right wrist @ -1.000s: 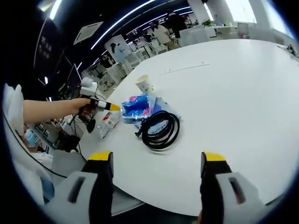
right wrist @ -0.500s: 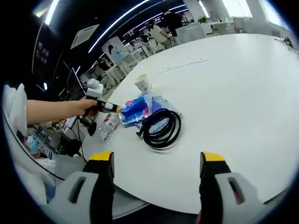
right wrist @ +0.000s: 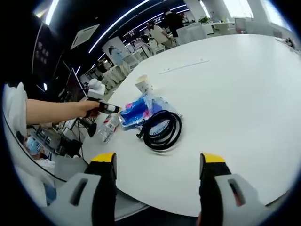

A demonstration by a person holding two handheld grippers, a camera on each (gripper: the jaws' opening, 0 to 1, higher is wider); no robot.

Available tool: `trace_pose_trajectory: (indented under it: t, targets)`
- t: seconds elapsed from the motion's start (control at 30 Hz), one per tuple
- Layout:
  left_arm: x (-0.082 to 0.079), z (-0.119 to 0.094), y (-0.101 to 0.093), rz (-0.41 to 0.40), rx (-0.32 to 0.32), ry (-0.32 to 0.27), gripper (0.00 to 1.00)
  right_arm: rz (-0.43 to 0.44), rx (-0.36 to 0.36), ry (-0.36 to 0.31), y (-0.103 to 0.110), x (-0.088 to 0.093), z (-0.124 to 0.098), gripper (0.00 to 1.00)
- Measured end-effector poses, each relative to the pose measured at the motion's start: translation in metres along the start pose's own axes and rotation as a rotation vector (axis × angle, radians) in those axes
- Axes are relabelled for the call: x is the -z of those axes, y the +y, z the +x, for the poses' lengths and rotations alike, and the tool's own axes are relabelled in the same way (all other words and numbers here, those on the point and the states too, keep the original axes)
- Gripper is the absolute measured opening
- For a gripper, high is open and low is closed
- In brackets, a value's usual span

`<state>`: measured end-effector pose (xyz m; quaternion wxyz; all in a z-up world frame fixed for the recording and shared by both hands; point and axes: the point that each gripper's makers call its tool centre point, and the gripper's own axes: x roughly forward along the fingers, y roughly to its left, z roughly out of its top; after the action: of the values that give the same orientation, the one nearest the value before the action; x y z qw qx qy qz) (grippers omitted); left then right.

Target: Arrange the tabletop items into an orderly group along one side of the table until the central work area is clear of visible clutter.

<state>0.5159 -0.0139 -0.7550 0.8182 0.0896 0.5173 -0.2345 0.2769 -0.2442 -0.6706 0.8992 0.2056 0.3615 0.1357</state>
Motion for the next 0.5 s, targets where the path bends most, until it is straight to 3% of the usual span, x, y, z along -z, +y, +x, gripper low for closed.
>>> trace_pose_trajectory:
  t: [0.27,0.5]
  targets:
    - [-0.002,-0.019,0.004,-0.032,-0.009,-0.047,0.21,-0.016,-0.014,-0.001,0.0,-0.002,-0.001,0.7]
    - [-0.016,-0.063,0.01,-0.058,0.002,-0.186,0.2,-0.017,-0.044,-0.001,0.002,-0.003,0.001,0.7]
